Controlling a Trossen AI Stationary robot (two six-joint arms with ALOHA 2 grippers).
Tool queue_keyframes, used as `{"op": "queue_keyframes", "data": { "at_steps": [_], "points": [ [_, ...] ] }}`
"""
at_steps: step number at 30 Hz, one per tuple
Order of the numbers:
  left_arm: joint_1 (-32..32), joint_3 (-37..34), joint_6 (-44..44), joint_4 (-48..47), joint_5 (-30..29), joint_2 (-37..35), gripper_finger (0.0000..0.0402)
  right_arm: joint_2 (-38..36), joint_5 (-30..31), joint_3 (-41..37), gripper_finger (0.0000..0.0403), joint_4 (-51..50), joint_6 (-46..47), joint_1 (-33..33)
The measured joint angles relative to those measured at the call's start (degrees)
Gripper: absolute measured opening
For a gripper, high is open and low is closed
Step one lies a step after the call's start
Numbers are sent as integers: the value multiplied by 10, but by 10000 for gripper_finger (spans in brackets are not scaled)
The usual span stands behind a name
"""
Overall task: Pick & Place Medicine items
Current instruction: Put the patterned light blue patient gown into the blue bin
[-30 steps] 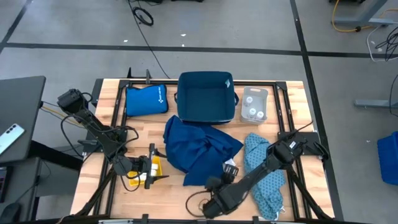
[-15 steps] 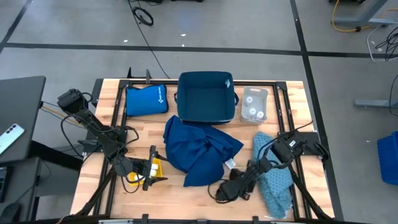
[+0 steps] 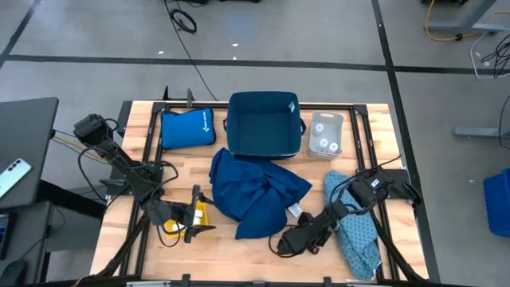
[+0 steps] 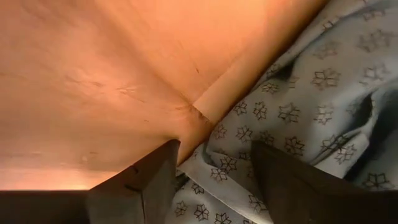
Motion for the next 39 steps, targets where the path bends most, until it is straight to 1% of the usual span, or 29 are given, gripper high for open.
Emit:
{"op": "queue_keyframes", "data": {
  "at_steps": [5, 7, 10, 12, 15, 16, 17, 23, 25, 27, 30, 34, 36, 39],
  "points": [
    [-1, 0, 1, 0, 0, 0, 362, -1, -18, 1, 198, 16, 91, 12],
    [-1, 0, 4, 0, 5, 0, 362, -1, -28, 1, 181, 24, 100, 17],
    [-1, 0, 7, 0, 7, 0, 362, -1, -51, 1, 148, 38, 84, 23],
    [-1, 0, 9, 0, 6, 0, 362, -7, -56, 1, 113, 47, 73, 26],
    [-1, 0, 9, 0, 6, 0, 362, -22, -48, 0, 32, 64, 78, 27],
    [-1, 0, 9, 0, 6, 0, 362, -27, -41, -1, 17, 67, 85, 27],
    [-1, 0, 9, 0, 6, 0, 362, -33, -36, -1, 13, 73, 89, 28],
    [-1, 0, 9, 1, 6, 0, 362, -72, 22, 1, 4, 136, 117, 36],
    [-1, 0, 9, 1, 6, 0, 362, -85, 57, 2, 3, 160, 135, 39],
    [-1, 0, 7, 1, 6, 0, 362, -97, 95, 2, 2, 166, 161, 39],
    [-1, 0, 7, 1, 6, 0, 362, -116, 125, 5, 2, 149, 192, 39],
    [-1, 0, 6, 1, 6, 0, 362, -123, 114, 38, 15, 116, 202, 39],
    [-1, 0, 6, 1, 6, 0, 362, -124, 112, 66, 33, 84, 193, 38],
    [-1, 0, 6, 1, 6, 0, 362, -124, 104, 112, 70, 25, 169, 35]
  ]
}}
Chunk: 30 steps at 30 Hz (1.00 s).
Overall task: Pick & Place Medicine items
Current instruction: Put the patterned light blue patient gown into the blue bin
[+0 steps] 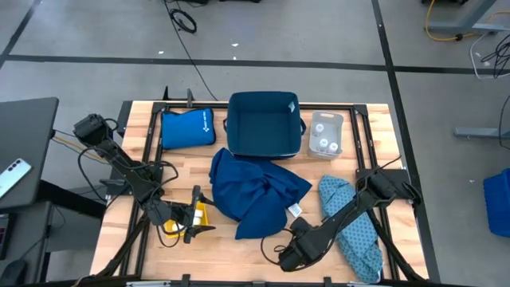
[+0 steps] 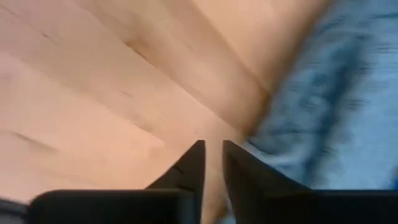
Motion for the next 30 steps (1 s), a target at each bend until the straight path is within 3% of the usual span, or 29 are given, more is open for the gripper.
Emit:
{"op": "queue_keyframes", "data": {
  "at_steps": [4, 9, 14, 19, 22, 30],
  "points": [
    [0, 0, 7, 0, 0, 0, 362, -3, -25, 31, 133, -26, -54, -4],
    [0, 0, 16, 0, 0, 0, 362, 2, -102, -8, 223, -29, -113, -3],
    [0, 0, 26, 0, 0, 0, 362, 3, -249, -98, 290, -31, -147, 1],
    [0, 0, 28, 0, 0, 0, 362, 3, -358, -141, 315, -31, -175, 24],
    [0, 0, 28, -1, 0, 0, 362, 2, -362, -140, 316, -31, -171, 32],
    [0, 0, 32, -1, 0, 0, 362, 2, -256, -140, 316, -29, -99, 28]
  ]
}}
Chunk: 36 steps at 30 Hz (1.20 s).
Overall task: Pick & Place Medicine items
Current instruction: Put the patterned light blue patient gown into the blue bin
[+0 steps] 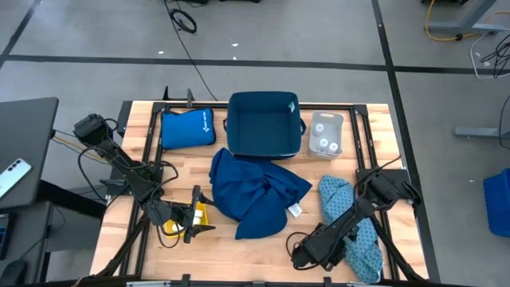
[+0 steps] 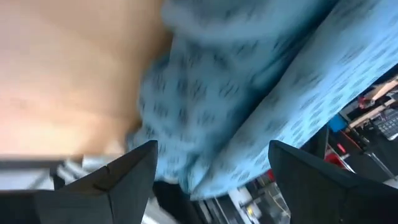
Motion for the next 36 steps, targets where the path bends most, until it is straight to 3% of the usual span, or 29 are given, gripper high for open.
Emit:
{"op": "queue_keyframes", "data": {
  "at_steps": [8, 15, 25, 30, 35, 36],
  "points": [
    [0, 0, -2, -5, 0, 0, 362, -1, 78, -46, 316, 60, 79, -1],
    [0, 0, 0, -5, 0, 0, 362, 5, 62, -127, 316, 144, 128, 9],
    [1, 0, -4, -4, -7, 0, 362, 25, 61, -142, 302, 98, 235, 34],
    [1, 0, -9, -4, -7, 0, 362, 26, 84, -144, 218, 97, 285, 56],
    [0, 0, -11, -4, -7, 0, 362, 27, 117, -146, 57, 95, 321, 82],
    [0, 0, -11, -4, -7, 0, 362, 27, 118, -145, 43, 96, 321, 85]
  ]
}}
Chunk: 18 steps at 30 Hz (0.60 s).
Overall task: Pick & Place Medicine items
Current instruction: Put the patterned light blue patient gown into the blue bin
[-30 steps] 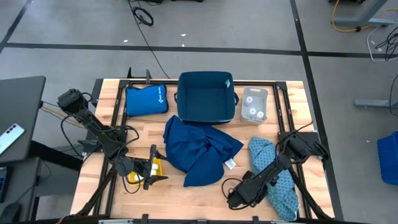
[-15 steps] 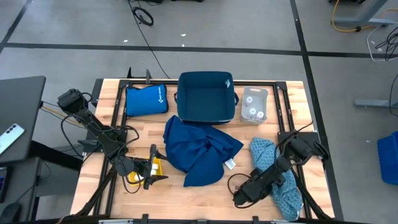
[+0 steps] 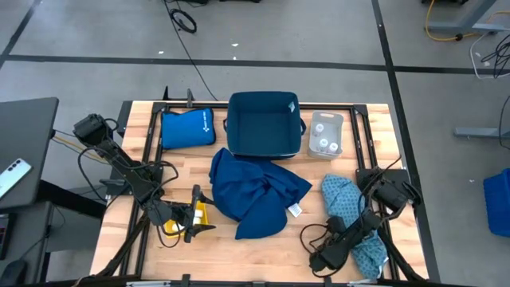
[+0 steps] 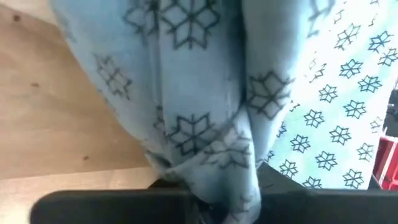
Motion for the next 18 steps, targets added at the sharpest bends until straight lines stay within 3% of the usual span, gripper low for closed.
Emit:
{"op": "queue_keyframes", "data": {
  "at_steps": [4, 12, 18],
  "points": [
    [0, 0, 0, 0, 0, 0, 362, 3, 27, 31, 43, -24, 11, 6],
    [0, 0, -9, 1, -6, 0, 362, -7, 276, 159, 43, -93, 66, -5],
    [0, 0, -10, 0, -6, 0, 362, -9, 360, 183, 43, -93, 75, -12]
  ]
}}
